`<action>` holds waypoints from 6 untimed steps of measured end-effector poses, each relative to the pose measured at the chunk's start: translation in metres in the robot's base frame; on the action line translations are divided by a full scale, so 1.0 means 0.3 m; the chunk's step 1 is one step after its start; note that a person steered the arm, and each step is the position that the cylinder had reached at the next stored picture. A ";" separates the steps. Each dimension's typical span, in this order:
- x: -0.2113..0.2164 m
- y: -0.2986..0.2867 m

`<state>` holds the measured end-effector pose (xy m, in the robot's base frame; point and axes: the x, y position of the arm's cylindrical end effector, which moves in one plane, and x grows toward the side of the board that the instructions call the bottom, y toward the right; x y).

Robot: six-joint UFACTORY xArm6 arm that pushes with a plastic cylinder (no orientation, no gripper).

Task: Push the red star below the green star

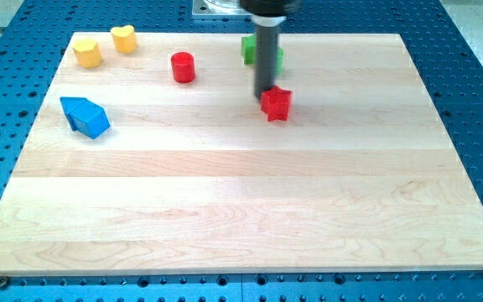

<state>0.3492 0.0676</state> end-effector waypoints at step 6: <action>0.234 -0.088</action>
